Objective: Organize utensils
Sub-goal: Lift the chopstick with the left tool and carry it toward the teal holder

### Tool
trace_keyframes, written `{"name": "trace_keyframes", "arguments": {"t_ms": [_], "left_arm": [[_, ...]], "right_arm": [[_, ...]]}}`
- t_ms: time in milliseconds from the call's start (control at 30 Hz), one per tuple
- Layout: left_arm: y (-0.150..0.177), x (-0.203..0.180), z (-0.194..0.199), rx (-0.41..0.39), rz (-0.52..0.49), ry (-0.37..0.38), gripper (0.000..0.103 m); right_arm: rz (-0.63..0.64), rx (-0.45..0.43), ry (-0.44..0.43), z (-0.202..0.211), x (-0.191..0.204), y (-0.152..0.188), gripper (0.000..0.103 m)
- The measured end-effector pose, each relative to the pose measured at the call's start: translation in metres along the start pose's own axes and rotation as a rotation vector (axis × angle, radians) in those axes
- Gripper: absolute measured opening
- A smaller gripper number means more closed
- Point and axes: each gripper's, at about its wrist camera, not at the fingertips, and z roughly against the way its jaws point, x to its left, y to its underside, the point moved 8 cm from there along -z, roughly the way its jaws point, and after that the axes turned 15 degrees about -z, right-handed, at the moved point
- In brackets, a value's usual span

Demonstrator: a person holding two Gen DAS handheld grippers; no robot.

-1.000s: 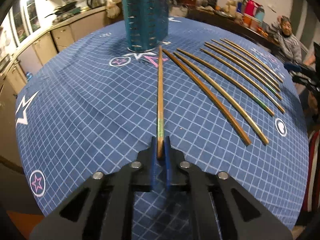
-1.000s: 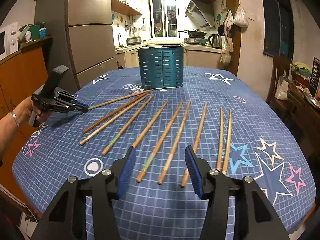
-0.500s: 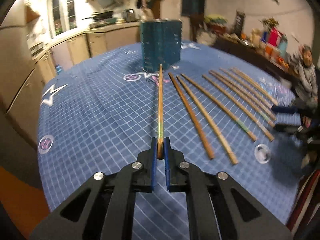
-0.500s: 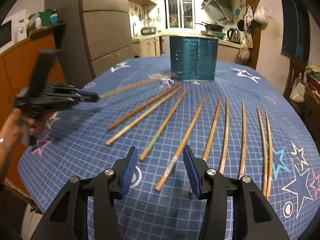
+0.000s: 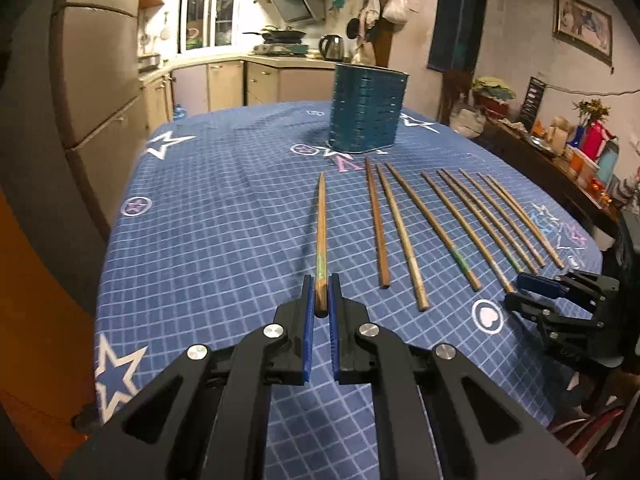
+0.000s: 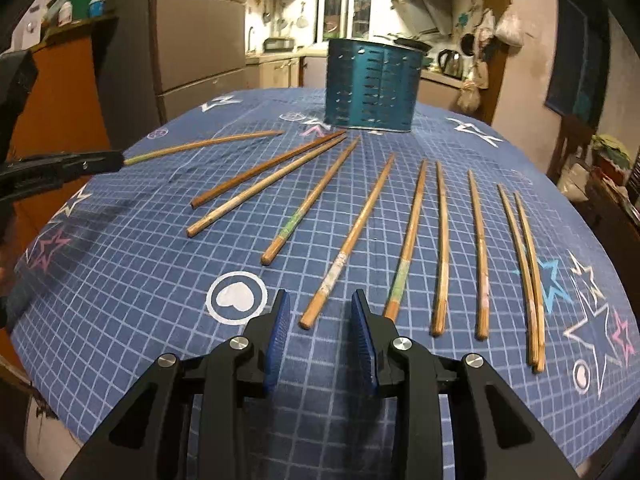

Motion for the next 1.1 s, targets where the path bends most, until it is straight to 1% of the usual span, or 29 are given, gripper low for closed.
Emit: {"name": "trace_keyframes", "arguments": {"t_ms": [67,100,133,200,267,367,467,600,667,733,833,967,1100], "left_arm": [[0.001,-0.001,0.003,-0.006,0.0,-0.007,0.005],[0.001,-0.002,0.004,-0.007,-0.002,-0.012,0.005],[0.001,-0.004,0.006,-0.01,-0.003,-0.017,0.005],[-0.001,-0.005,0.008,-0.022,0.014,-0.011,0.005],[-0.002,-0.008,0.011,-0.038,0.03,-0.007,0.005],[-0.001,-0.011,0.014,-0.048,0.035,-0.028,0.005],[-0.003,-0.015,0.019,-0.059,0.036,-0.043,0.005],[-0.011,-0.015,0.036,-0.089,0.037,-0.074,0.005],[-0.018,-0.014,0.045,-0.106,0.039,-0.097,0.005],[-0.024,-0.013,0.054,-0.125,0.042,-0.114,0.005],[-0.036,-0.014,0.066,-0.154,0.041,-0.138,0.005],[-0.055,-0.018,0.075,-0.181,0.02,-0.156,0.005],[-0.073,-0.02,0.08,-0.206,0.015,-0.143,0.005]], "right_arm": [[0.001,-0.03,0.016,0.001,0.001,0.002,0.034],[-0.012,-0.044,0.013,0.002,0.001,0.004,0.032],[-0.037,-0.05,-0.007,0.002,-0.001,0.006,0.028],[-0.067,-0.054,-0.026,0.005,-0.004,0.008,0.012],[-0.081,-0.066,-0.039,0.007,-0.006,0.011,0.011],[-0.114,-0.057,-0.076,0.009,-0.011,0.009,0.009],[-0.109,-0.067,-0.089,0.018,-0.013,0.004,0.008],[-0.057,-0.138,-0.085,0.04,-0.011,-0.01,0.008],[-0.039,-0.18,-0.09,0.051,-0.013,-0.02,0.008],[-0.008,-0.241,-0.087,0.065,-0.016,-0.033,0.008],[0.018,-0.302,-0.101,0.079,-0.02,-0.052,0.008],[0.041,-0.373,-0.121,0.095,-0.023,-0.078,0.008],[0.048,-0.417,-0.155,0.105,-0.024,-0.106,0.008]]}}
